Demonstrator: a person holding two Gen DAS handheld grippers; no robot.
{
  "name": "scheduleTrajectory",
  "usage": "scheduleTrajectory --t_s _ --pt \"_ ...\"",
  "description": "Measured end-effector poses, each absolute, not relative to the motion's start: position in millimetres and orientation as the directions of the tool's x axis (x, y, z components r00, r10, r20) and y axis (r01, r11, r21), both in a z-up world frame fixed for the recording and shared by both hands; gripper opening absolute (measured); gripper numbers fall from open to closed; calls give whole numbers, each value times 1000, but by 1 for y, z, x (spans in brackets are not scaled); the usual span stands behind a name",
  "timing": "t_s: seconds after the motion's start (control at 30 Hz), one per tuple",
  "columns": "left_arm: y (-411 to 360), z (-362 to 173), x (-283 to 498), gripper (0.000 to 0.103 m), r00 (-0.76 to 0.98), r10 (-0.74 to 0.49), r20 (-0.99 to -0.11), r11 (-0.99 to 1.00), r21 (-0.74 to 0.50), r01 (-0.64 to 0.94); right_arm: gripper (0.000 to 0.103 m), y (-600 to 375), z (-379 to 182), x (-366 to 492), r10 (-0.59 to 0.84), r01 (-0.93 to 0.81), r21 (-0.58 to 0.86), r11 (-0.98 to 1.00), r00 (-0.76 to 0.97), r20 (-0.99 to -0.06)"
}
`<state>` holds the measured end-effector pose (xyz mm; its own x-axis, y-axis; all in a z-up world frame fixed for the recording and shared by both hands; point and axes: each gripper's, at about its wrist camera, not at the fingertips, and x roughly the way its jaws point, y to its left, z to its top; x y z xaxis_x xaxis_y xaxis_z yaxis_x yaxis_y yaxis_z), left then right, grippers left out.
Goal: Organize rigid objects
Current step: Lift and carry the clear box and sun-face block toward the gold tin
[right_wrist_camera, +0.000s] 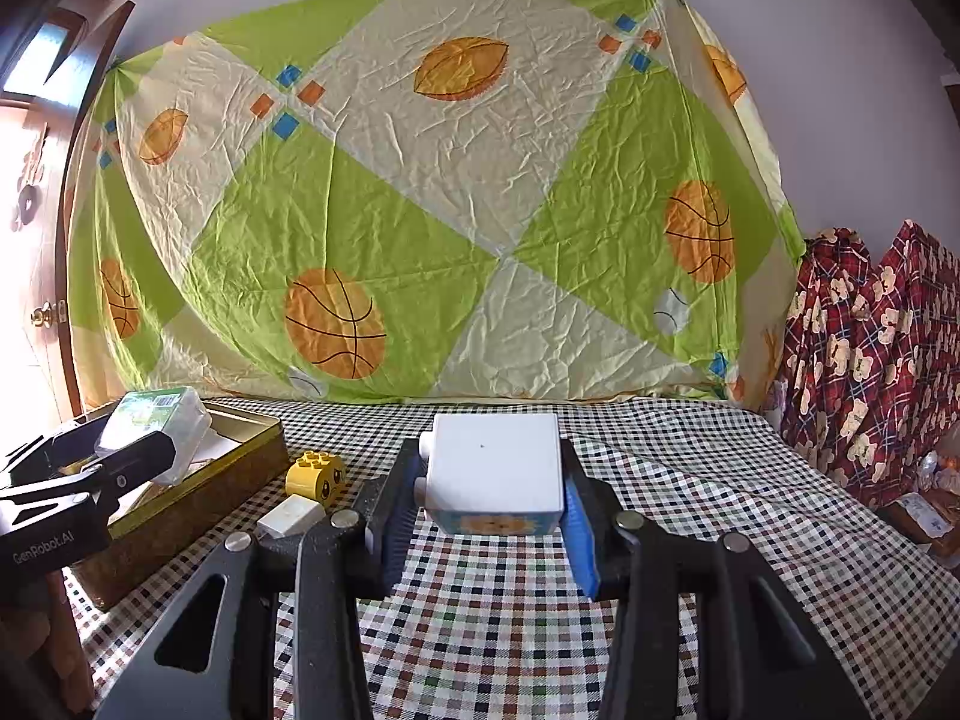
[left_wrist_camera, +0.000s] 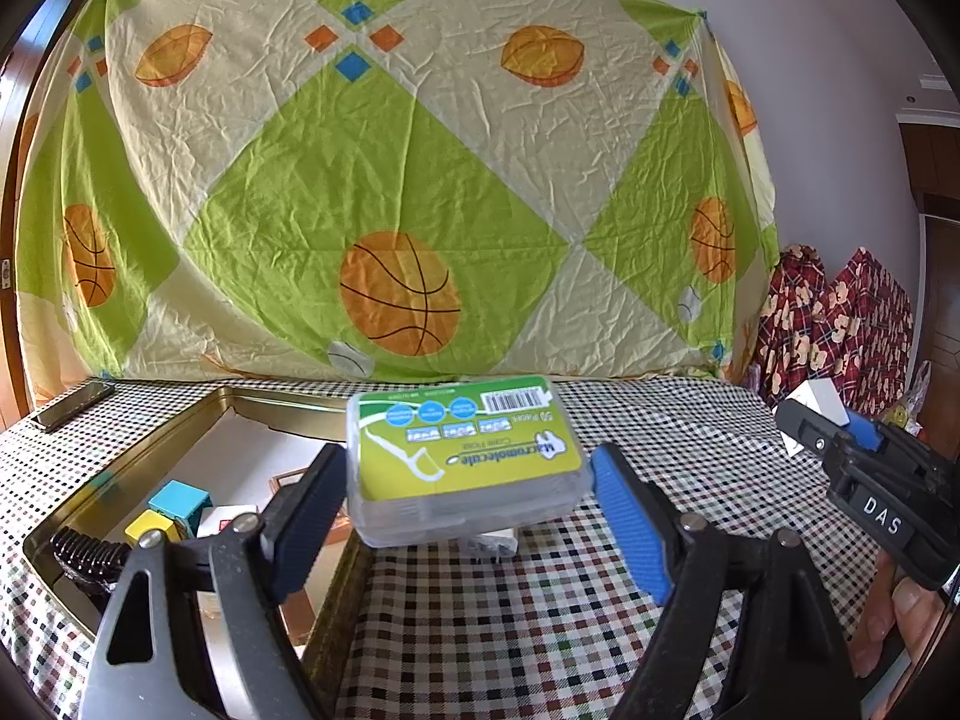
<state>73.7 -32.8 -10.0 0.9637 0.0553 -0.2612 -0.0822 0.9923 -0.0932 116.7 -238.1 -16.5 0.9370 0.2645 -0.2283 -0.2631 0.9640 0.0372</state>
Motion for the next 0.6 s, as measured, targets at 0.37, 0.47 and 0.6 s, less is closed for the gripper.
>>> scheduleTrajectory --t_s 0.37,0.47,0.6 --pt "-17 -9 62 83 971 68 -230 989 -111 -96 45 -224 -15 111 304 -299 55 953 929 -213" --pt "-12 -9 58 83 972 69 -225 989 -116 -97 45 -215 -15 110 323 -318 61 946 922 -214" --pt "-4 -9 53 83 972 82 -220 987 -114 -109 45 -202 -15 107 352 -346 64 936 911 -217"
